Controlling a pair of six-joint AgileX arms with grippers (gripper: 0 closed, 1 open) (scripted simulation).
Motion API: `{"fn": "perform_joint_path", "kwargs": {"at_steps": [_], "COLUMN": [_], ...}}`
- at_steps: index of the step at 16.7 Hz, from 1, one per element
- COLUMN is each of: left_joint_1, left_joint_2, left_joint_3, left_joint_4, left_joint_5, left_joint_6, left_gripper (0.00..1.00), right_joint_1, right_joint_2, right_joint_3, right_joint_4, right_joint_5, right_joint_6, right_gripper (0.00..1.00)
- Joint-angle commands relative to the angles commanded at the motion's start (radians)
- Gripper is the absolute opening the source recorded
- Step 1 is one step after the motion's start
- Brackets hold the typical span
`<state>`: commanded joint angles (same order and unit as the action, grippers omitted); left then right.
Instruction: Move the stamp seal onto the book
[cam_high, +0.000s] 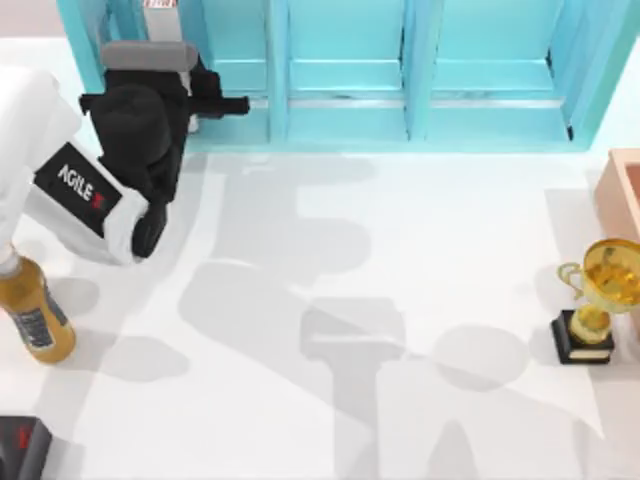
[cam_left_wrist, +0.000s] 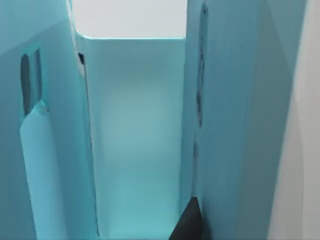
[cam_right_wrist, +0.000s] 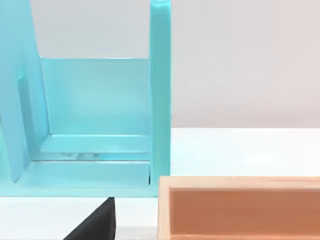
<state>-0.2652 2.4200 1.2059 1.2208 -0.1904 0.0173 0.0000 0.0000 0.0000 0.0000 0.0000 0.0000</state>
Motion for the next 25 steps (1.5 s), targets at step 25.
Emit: {"fn": "perform_joint_path", "kwargs": {"at_steps": [25], "left_joint_1": [-0.177], "left_joint_2": [-1.135], "left_joint_3": [-0.504], "left_joint_4": [-0.582], "left_joint_5": [-0.190], "left_joint_6": [0.007], "left_gripper": [0.00], "right_joint_1": [0.000], "right_joint_2": [0.000], "right_joint_3": [0.000], "right_joint_4": [0.000], "right_joint_5": [0.000], "right_joint_6": [0.000], "right_gripper": [1.00]}}
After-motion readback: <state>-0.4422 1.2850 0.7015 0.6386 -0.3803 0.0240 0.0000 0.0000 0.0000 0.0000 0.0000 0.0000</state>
